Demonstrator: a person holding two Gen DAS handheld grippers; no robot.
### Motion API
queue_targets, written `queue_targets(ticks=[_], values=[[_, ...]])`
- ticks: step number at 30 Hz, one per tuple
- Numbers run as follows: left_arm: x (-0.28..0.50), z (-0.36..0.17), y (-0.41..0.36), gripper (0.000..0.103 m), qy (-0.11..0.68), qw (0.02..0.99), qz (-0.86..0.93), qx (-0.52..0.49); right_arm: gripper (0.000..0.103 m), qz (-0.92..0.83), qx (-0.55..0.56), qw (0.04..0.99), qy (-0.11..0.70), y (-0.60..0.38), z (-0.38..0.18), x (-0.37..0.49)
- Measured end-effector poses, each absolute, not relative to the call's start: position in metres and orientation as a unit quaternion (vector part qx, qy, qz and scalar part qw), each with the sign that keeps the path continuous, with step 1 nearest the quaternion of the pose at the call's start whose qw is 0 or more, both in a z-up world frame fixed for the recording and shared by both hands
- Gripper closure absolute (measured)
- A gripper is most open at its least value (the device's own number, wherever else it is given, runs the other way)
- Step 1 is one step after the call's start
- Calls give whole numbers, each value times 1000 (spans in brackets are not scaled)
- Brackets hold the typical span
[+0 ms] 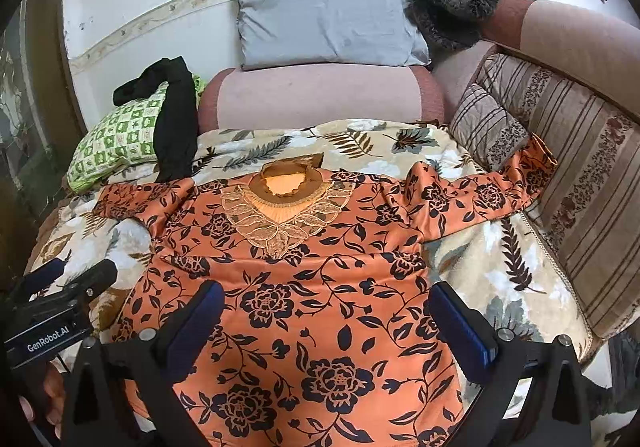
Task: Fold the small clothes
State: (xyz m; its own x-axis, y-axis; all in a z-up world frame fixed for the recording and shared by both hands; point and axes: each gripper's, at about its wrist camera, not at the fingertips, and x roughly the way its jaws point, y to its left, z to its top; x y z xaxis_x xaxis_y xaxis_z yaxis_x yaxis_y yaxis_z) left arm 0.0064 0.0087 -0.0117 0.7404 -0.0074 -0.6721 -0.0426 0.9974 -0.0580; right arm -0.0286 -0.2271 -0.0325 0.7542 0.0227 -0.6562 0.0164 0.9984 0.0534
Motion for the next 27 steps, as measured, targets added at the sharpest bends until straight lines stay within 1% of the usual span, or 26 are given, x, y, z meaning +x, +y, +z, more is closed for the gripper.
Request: queue_targets(ticks=[7, 27], values=[[8, -10, 11, 0, 360, 932, 10, -35, 0, 12, 18, 937, 347, -222, -32, -28], [12, -9, 10, 0, 359, 933, 12, -34, 0, 28, 36, 938, 343, -224, -30, -25]])
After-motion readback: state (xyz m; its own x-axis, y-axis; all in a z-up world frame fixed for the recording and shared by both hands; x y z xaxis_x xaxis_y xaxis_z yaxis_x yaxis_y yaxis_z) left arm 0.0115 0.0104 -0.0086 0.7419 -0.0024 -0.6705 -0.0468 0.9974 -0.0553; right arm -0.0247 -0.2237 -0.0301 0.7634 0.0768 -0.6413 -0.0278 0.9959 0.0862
